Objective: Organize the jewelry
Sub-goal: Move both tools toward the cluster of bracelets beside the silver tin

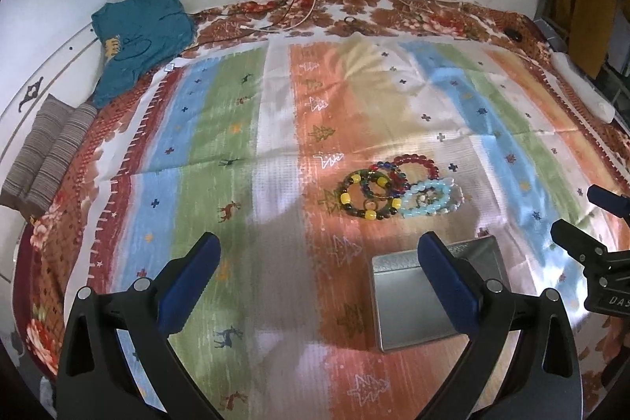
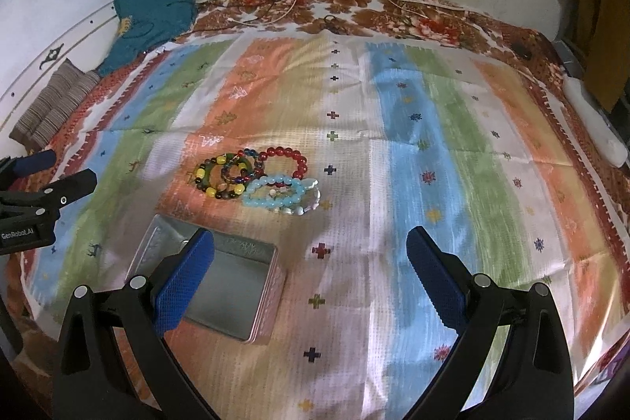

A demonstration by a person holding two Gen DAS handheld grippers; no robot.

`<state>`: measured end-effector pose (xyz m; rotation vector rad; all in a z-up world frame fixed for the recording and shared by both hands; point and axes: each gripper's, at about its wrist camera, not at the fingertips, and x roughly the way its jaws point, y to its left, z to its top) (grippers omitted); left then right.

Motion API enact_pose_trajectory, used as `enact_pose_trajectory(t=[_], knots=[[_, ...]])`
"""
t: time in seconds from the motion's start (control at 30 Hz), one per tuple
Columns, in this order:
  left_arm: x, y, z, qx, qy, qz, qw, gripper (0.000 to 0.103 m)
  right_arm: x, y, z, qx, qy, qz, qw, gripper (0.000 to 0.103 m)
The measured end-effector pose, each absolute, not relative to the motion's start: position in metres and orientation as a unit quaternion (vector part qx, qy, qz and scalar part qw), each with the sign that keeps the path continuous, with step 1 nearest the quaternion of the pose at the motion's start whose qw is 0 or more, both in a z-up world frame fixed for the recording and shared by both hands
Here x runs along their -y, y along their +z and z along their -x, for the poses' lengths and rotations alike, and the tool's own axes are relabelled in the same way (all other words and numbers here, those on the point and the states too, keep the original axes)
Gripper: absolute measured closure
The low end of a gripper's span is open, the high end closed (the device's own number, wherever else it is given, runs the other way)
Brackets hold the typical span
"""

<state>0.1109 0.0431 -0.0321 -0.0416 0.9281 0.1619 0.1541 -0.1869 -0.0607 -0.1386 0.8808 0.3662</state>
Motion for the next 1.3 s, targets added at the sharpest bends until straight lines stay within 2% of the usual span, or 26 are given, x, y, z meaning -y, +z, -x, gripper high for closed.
enact_pose_trajectory(t=[0.37, 0.93, 1.3], knots=[[-0.052, -0.047, -0.15, -0.473, 0.074, 0.024, 0.878, 0.005, 0.167, -0.076, -0.178, -0.442, 0.174, 0.103, 0.874, 0.004], [-0.061, -0.086, -0.203, -0.515, 0.065, 0.032, 0.854, 0.006, 0.147, -0.109, -0.222, -0.49, 0.178, 0.099, 0.848, 0.004], [-0.056, -0.108, -0.224, -0.536, 0.056, 0.015, 0.842, 0.011, 0.133, -0.127, -0.241, -0.508, 0.176, 0.114, 0.835, 0.004]])
